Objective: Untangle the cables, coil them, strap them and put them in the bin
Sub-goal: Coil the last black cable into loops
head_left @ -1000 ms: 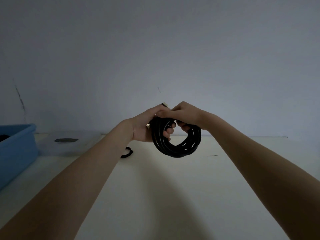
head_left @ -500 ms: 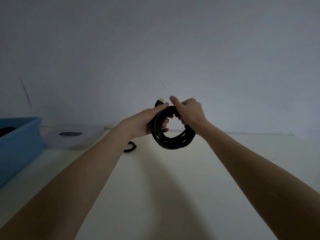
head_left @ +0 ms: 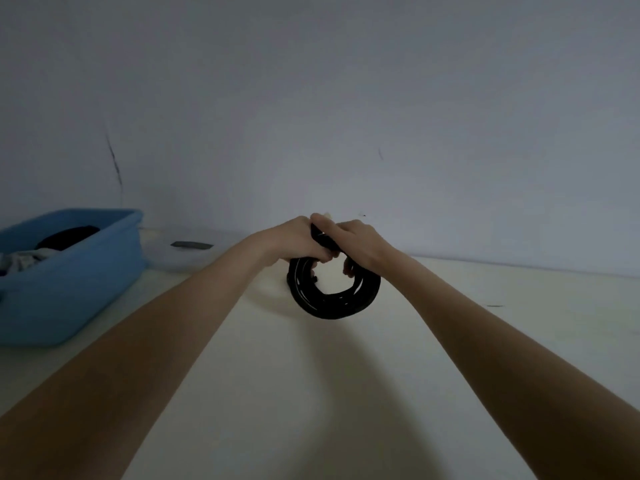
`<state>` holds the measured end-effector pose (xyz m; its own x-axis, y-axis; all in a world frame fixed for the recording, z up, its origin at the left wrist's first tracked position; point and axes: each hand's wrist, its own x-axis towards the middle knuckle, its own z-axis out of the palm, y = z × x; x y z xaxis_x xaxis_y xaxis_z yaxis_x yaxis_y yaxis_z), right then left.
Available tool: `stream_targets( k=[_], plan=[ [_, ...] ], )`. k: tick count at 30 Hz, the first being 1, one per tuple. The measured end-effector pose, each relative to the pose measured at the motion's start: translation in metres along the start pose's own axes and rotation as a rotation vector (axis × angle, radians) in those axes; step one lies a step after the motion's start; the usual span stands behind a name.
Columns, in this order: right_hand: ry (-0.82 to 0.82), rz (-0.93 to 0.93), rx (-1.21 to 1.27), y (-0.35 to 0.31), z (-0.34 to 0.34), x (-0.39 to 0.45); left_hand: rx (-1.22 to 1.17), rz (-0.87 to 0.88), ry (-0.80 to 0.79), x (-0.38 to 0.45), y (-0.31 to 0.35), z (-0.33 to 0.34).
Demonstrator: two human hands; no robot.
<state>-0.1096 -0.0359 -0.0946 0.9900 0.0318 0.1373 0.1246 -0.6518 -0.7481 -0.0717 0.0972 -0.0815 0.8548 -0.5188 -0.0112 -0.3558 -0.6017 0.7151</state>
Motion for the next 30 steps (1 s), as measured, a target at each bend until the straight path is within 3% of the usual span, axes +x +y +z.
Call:
stream_targets(
  k=[4, 7, 11, 14, 18, 22, 25, 28, 30],
  plan=[
    [0.01, 0.126, -0.02, 0.0, 0.009, 0.011, 0.007, -0.031, -0.03, 0.004, 0.001, 0.008],
    [0.128, 0.179, 0.105, 0.006, 0.012, 0.015, -0.054, -0.069, 0.038, 0.004, -0.012, 0.015],
    [0.203, 0.228, 0.242, 0.023, 0.025, 0.019, -0.046, 0.021, 0.025, 0.001, -0.038, 0.022],
    [0.172, 0.241, 0.346, 0.027, 0.04, 0.027, -0.015, 0.053, -0.01, -0.002, -0.051, 0.012],
    [-0.006, 0.183, 0.459, 0.027, 0.037, 0.041, -0.071, -0.008, -0.107, -0.008, -0.067, -0.017],
    [-0.176, -0.011, -0.158, 0.049, 0.047, 0.051, -0.219, -0.127, -0.05, -0.013, -0.086, -0.05],
    [-0.247, -0.147, -0.515, 0.058, 0.065, 0.053, -0.174, -0.227, 0.033, -0.01, -0.089, -0.053],
    [-0.168, -0.167, -0.533, 0.057, 0.063, 0.056, -0.157, -0.298, 0.137, -0.002, -0.088, -0.047],
    [-0.111, -0.081, -0.179, 0.055, 0.048, 0.055, -0.211, -0.321, 0.193, 0.005, -0.088, -0.044]
  ],
)
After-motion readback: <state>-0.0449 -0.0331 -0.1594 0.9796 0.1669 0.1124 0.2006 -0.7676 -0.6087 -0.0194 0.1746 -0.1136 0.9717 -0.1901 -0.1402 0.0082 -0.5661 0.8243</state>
